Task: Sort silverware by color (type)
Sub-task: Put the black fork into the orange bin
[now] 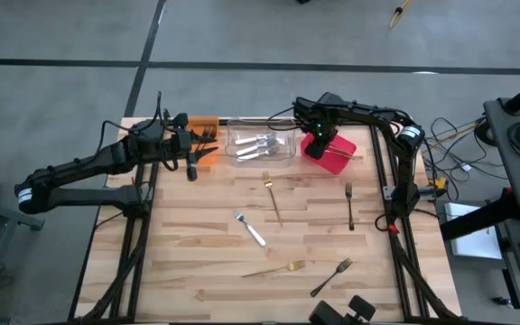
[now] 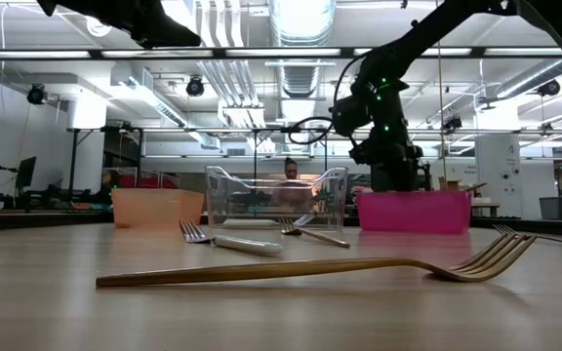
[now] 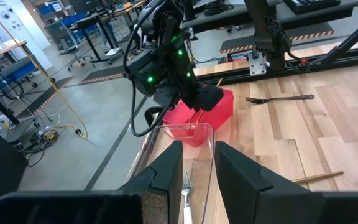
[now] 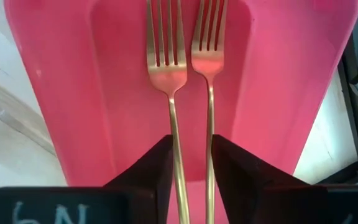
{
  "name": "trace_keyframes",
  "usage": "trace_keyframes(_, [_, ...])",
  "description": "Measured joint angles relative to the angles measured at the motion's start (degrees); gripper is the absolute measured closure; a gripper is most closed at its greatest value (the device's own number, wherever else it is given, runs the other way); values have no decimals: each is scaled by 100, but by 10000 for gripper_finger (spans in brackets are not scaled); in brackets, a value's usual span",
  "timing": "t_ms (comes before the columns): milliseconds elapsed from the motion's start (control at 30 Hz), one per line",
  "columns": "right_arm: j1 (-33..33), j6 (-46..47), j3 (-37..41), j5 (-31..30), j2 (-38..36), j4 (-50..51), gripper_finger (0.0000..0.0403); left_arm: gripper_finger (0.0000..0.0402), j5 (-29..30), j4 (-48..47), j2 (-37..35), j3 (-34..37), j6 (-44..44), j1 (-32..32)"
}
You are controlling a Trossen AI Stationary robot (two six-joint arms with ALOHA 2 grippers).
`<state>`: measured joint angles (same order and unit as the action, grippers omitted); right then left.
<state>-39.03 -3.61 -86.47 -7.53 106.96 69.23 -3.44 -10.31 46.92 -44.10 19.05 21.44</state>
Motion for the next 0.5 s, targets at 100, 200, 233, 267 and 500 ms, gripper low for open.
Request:
trace_keyframes(100, [0,134,-62,2,-7,-2,294,325,0,1,0,0,0,0])
trace_keyframes(200, [2,223,-183,2,-34,141,291,325,0,0,0,0,0,-1])
trace_keyframes(233, [2,262,-228,2,-55,192,292,325,0,0,0,0,-2,0])
trace_keyframes(267, [4,325,-272,0,-76,228,294,325,0,0,0,0,-2,-1])
trace_keyframes(500, [172,513,-325,0,-522,91,319,325,0,-98,0,-2,-263,0])
